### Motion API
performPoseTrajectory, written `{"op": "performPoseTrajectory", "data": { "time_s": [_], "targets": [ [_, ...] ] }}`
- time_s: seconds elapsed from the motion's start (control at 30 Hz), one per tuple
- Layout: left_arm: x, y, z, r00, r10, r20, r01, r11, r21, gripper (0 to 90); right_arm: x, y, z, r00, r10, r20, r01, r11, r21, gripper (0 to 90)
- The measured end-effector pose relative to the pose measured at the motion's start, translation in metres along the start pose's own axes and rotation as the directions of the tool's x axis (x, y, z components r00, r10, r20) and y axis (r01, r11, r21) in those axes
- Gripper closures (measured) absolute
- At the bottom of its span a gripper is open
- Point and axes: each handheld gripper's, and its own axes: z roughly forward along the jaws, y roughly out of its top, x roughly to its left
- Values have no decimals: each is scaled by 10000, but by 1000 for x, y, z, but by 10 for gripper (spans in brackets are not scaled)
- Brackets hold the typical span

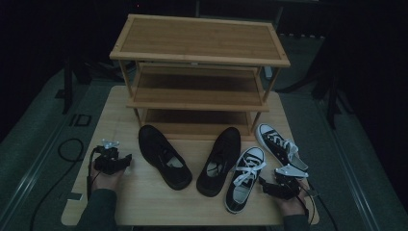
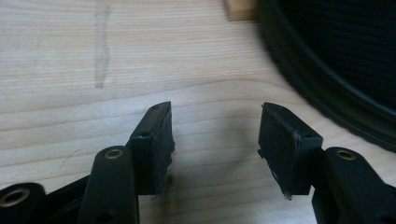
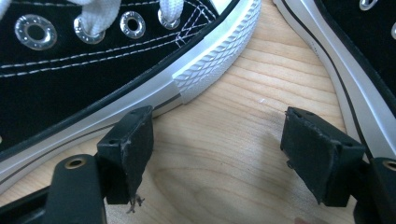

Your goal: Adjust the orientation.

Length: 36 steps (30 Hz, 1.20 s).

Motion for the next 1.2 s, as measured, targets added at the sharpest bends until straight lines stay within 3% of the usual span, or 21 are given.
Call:
{"op": "performPoseTrajectory", "data": {
  "time_s": [0.23,0.33,0.67,0.9,1.2],
  "targets": [
    [-8,15,-23,9968,432,676,-415,9988,-265,459,0,0,0,10000,-6,0,6,10000,-1,255],
    [-11,24,-32,9920,557,1137,-533,9983,-236,456,0,0,0,10000,-13,-1,13,10000,-3,255],
    [-29,48,-56,9766,1235,1762,-1170,9920,-471,387,0,0,0,10000,-8,0,8,10000,0,255],
    [-45,60,-67,9720,1506,1802,-1407,9878,-666,292,0,0,0,10000,-5,1,5,10000,2,255],
    [-65,68,-67,9660,1720,1933,-1643,9849,-554,160,0,0,0,10000,4,2,-4,10000,-1,255]
  ]
}}
